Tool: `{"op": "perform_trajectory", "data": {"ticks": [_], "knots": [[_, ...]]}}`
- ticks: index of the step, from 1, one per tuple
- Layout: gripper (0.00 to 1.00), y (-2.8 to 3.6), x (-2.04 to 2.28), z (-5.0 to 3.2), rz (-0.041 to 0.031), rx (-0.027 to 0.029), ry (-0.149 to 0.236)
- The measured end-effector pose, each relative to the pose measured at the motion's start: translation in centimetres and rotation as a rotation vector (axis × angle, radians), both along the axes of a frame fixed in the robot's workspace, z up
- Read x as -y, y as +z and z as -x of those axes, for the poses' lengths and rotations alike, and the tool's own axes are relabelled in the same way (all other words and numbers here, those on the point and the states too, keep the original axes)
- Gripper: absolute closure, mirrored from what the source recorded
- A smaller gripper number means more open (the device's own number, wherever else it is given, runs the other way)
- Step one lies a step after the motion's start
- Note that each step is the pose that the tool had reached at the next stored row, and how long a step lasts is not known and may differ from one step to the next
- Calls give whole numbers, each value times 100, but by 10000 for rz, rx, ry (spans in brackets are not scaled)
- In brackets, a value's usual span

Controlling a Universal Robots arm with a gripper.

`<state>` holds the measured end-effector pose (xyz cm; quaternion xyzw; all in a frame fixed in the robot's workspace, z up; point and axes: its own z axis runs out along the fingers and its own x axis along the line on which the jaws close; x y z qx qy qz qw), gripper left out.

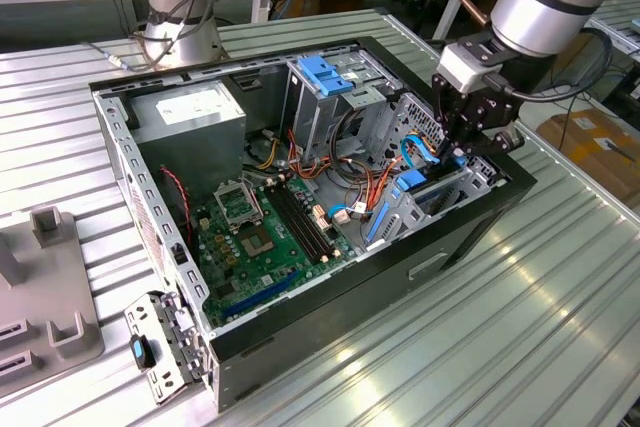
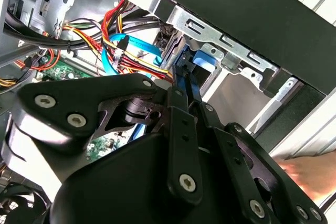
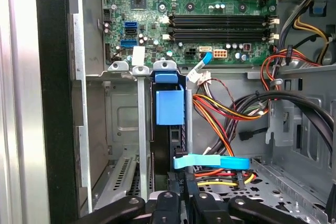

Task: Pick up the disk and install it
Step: 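Insert the second disk wire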

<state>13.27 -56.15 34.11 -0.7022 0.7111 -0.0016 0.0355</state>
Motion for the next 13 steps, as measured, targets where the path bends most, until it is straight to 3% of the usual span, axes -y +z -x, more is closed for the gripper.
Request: {"op": "perform_trajectory", "data": {"ticks": [7, 9, 11, 13], "knots": [[84, -10, 0, 4, -10, 1, 0], [76, -10, 0, 5, -8, 0, 0], [76, -5, 0, 6, -3, 0, 0], [76, 41, 0, 6, -2, 0, -1]]}}
